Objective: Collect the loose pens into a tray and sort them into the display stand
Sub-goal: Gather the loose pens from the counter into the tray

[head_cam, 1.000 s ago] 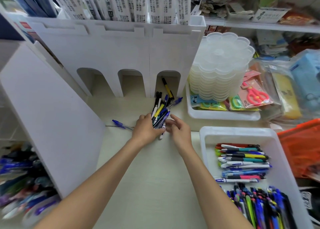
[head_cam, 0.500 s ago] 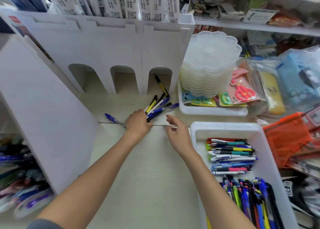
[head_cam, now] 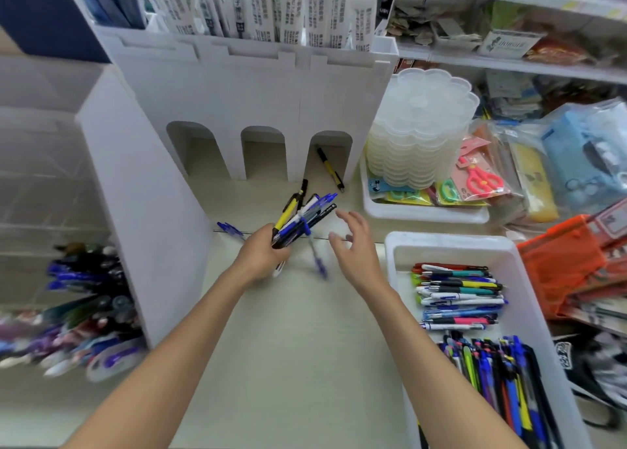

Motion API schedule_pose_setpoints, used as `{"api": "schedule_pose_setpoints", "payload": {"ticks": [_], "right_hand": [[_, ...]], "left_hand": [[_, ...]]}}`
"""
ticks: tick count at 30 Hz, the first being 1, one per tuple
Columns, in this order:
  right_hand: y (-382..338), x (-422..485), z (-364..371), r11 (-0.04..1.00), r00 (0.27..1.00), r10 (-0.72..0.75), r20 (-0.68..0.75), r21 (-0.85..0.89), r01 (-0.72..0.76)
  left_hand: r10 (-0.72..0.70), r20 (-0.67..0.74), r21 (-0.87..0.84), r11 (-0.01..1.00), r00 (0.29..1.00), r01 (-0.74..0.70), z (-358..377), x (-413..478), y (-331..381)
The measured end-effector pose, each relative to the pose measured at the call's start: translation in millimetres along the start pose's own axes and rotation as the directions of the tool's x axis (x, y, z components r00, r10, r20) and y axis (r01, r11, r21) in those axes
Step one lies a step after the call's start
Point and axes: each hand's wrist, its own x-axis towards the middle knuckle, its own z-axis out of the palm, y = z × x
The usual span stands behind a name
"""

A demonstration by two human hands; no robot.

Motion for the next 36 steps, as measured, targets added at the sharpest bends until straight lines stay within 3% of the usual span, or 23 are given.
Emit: {"api": "schedule_pose_setpoints", "payload": {"ticks": [2,4,8,10,14,18,21,26,30,36], "right_hand": [[-6,0,5,0.999,1.0,0.023,-0.015,0.033,-0.023],[-15,0,10,0.995,0.998,0.054,-0.021,0.09,-0.052],[-31,-3,26,0.986,0.986,0.085,0.141,0.129,-0.103],[-32,-8,32,0.991,0.985,0.084,0.149,0.093,-0.099],[-19,-25,21,0.989,0.997,0.08,-0.014,-0.12,-0.081],[5,-58,12,0.865,0.985,0.168,-0.029,-0.475,-0.161],[18,-80,15,0.801,0.973,0.229,-0.026,-0.564,-0.203],[20,-83,17,0.924,0.979,0.201,-0.016,-0.33,-0.195],[-11,-57,0,0.974,0.973,0.183,-0.139,0.162,-0.16],[-40,-51,-6,0.969,0.986,0.013,-0.168,0.247,0.029]], "left_hand": [[-0.029,0.046,-0.263,0.964,0.998,0.04,-3,-13,-3],[-0.066,0.126,-0.487,0.865,0.99,0.12,-4,-23,-2],[-0.096,0.157,-0.66,0.73,0.983,0.176,-2,-29,-6],[-0.076,0.172,-0.715,0.676,0.982,0.178,0,-29,-9],[-0.059,0.181,-0.772,0.611,0.982,0.179,0,-33,-15],[-0.051,0.212,-0.792,0.576,0.976,0.202,2,-39,-21],[-0.028,0.234,-0.766,0.61,0.972,0.202,7,-48,-23],[-0.016,0.266,-0.678,0.707,0.964,0.199,11,-56,-24],[0.005,0.302,-0.651,0.731,0.953,0.203,11,-57,-17],[0.097,0.393,-0.651,0.732,0.914,0.202,8,-61,3]]}}
